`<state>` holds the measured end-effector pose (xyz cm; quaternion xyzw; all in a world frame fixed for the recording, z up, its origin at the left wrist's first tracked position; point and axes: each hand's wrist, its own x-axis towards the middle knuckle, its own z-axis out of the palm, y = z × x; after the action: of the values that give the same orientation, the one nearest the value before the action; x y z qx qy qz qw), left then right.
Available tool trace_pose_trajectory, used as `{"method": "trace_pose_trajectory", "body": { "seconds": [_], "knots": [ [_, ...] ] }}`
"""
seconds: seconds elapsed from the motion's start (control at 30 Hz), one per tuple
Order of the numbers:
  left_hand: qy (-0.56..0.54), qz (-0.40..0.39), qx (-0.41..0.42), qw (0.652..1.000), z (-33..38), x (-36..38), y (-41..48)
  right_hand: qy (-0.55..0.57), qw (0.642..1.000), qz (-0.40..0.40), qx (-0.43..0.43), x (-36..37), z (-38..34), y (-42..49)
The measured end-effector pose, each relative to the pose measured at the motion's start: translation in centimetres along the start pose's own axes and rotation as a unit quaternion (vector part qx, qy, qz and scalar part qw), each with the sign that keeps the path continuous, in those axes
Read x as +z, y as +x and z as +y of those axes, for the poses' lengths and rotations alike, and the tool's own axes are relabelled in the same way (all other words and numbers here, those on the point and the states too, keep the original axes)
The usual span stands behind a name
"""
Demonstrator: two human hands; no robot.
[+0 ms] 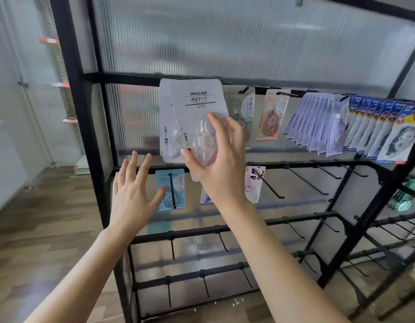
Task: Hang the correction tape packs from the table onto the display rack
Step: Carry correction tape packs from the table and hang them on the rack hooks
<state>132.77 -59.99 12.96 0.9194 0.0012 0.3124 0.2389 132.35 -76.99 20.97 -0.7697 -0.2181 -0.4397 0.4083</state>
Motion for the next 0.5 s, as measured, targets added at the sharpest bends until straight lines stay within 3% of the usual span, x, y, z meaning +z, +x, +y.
{"method": "trace_pose_trajectory", "body": {
  "seconds": [0.3,0.5],
  "knots": [
    [-0.006,-0.003,-0.003,1.0,-0.6,-0.5,0.3,-0.034,0.999,0.025,-0.024,1.2,-0.6,-0.3],
    [-0.011,0.004,-0.004,1.0,-0.1,-0.8,0.7,-0.044,0.999,0.005,0.014,3.1,-0.1,0.0]
  ]
}}
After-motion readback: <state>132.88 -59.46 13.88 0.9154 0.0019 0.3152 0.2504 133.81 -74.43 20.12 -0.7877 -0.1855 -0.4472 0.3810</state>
